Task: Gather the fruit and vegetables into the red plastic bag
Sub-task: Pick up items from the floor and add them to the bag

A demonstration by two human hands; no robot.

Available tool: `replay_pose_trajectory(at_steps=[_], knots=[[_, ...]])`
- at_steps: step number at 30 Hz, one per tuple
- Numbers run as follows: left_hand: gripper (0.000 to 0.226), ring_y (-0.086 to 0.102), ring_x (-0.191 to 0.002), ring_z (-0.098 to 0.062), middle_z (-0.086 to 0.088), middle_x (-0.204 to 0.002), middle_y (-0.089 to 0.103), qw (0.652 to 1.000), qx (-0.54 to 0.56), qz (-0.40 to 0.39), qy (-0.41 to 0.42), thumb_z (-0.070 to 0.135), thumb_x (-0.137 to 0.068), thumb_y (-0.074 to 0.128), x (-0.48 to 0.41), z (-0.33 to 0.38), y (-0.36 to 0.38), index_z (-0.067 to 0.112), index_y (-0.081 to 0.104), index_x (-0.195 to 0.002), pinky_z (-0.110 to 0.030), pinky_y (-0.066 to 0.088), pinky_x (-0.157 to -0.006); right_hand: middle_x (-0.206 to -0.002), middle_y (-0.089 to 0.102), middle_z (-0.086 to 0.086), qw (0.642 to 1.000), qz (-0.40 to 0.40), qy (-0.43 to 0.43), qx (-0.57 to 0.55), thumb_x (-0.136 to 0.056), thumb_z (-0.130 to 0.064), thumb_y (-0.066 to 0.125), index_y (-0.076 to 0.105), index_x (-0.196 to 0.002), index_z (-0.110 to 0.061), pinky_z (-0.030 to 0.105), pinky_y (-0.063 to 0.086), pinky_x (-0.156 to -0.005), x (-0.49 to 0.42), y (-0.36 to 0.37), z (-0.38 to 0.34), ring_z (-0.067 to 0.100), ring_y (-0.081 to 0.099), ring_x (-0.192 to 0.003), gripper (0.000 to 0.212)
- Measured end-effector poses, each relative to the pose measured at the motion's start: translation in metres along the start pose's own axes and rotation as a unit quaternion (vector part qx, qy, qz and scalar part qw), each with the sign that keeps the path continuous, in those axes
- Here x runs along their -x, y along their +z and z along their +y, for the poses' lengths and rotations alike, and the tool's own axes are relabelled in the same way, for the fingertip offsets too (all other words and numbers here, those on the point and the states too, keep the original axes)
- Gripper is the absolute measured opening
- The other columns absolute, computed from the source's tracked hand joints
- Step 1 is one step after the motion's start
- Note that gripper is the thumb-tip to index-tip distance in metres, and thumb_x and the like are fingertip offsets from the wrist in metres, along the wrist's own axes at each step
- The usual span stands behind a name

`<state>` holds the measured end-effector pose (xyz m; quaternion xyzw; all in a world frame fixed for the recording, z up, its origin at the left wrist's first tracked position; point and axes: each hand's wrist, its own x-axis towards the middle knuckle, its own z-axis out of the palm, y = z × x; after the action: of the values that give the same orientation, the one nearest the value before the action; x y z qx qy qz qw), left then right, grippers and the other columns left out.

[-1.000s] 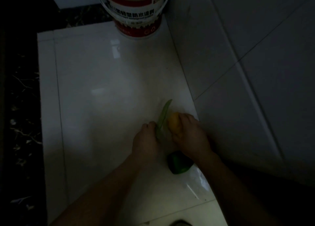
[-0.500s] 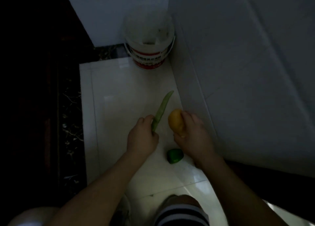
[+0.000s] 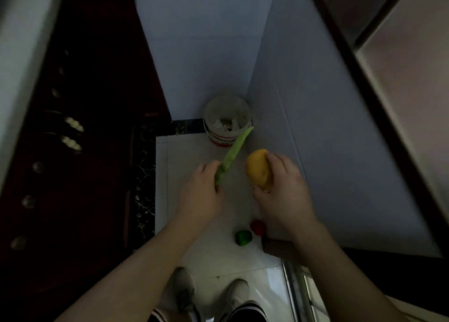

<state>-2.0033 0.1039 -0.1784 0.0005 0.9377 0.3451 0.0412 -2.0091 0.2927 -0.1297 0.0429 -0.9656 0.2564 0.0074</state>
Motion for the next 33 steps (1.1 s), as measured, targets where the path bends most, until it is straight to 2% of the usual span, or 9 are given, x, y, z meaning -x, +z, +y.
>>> replay_pose_trajectory(at_steps=[3, 8, 13, 17, 20, 26, 29, 33], knots=[[0.051, 0.055, -0.088, -0.022, -0.001, -0.105, 0.053, 1.000, -0.010, 0.022, -0.008, 0.016, -0.080, 0.065, 0.009, 0.030, -0.059, 0.026, 0.050, -0.127, -0.043, 0.052, -0.068, -0.133, 0.049, 0.007, 1.000, 0.009, -0.017, 0.009, -0.069, -0.023, 0.073, 0.046, -0.135, -0.012, 0.032, 0.040, -0.097, -0.001, -0.052, -0.041, 0.026, 0.048, -0.118, 0.072], [0.054, 0.057, -0.087, -0.018, 0.003, -0.104, 0.054, 0.997, -0.031, 0.077, -0.004, 0.013, -0.078, 0.066, 0.033, 0.070, -0.140, 0.027, 0.050, -0.128, -0.040, 0.052, -0.064, -0.134, 0.048, 0.004, 0.999, 0.023, -0.042, -0.003, -0.072, -0.024, 0.073, 0.044, -0.137, -0.014, 0.027, 0.035, -0.094, 0.004, -0.120, -0.100, 0.024, 0.048, -0.117, 0.072], [0.052, 0.056, -0.084, -0.016, 0.006, -0.100, 0.051, 0.988, -0.054, 0.140, -0.028, 0.021, -0.080, 0.063, 0.061, 0.096, -0.200, 0.030, 0.049, -0.129, -0.036, 0.051, -0.063, -0.135, 0.047, 0.004, 0.995, 0.027, -0.098, -0.022, -0.072, -0.025, 0.073, 0.043, -0.138, -0.015, 0.032, 0.040, -0.094, 0.008, -0.159, -0.143, 0.024, 0.048, -0.117, 0.073], [0.050, 0.052, -0.077, -0.012, 0.009, -0.094, 0.047, 0.979, -0.064, 0.180, -0.069, 0.022, -0.080, 0.062, 0.091, 0.114, -0.232, 0.034, 0.048, -0.127, -0.032, 0.047, -0.056, -0.135, 0.047, 0.004, 0.988, 0.024, -0.147, -0.032, -0.072, -0.024, 0.073, 0.043, -0.138, -0.015, 0.034, 0.041, -0.095, 0.014, -0.176, -0.165, 0.026, 0.048, -0.118, 0.073], [0.048, 0.052, -0.078, -0.010, 0.010, -0.096, 0.048, 0.972, -0.064, 0.206, -0.093, 0.020, -0.082, 0.062, 0.120, 0.122, -0.251, 0.033, 0.049, -0.127, -0.031, 0.050, -0.059, -0.139, 0.043, 0.001, 0.982, 0.005, -0.185, -0.048, -0.077, -0.029, 0.072, 0.039, -0.140, -0.018, 0.033, 0.039, -0.098, 0.024, -0.184, -0.181, 0.022, 0.043, -0.122, 0.072], [0.047, 0.055, -0.091, -0.010, 0.011, -0.103, 0.051, 0.944, -0.082, 0.272, -0.166, 0.018, -0.080, 0.063, 0.186, 0.118, -0.286, 0.030, 0.055, -0.125, -0.028, 0.047, -0.068, -0.141, 0.039, -0.002, 0.958, -0.048, -0.271, -0.075, -0.081, -0.033, 0.068, 0.033, -0.144, -0.023, 0.037, 0.041, -0.099, 0.045, -0.189, -0.217, 0.019, 0.041, -0.124, 0.072], [0.047, 0.056, -0.097, -0.013, 0.010, -0.106, 0.053, 0.924, -0.092, 0.310, -0.207, 0.019, -0.078, 0.063, 0.223, 0.110, -0.305, 0.032, 0.057, -0.122, -0.032, 0.049, -0.073, -0.138, 0.042, -0.001, 0.943, -0.067, -0.313, -0.088, -0.078, -0.030, 0.070, 0.035, -0.142, -0.022, 0.032, 0.040, -0.094, 0.057, -0.186, -0.248, 0.018, 0.043, -0.120, 0.073], [0.045, 0.055, -0.104, -0.014, 0.009, -0.113, 0.055, 0.896, -0.105, 0.351, -0.251, 0.020, -0.079, 0.063, 0.272, 0.095, -0.329, 0.031, 0.057, -0.122, -0.034, 0.051, -0.078, -0.137, 0.042, -0.001, 0.919, -0.097, -0.369, -0.102, -0.075, -0.027, 0.072, 0.037, -0.141, -0.021, 0.037, 0.042, -0.097, 0.078, -0.179, -0.295, 0.018, 0.043, -0.121, 0.074]])
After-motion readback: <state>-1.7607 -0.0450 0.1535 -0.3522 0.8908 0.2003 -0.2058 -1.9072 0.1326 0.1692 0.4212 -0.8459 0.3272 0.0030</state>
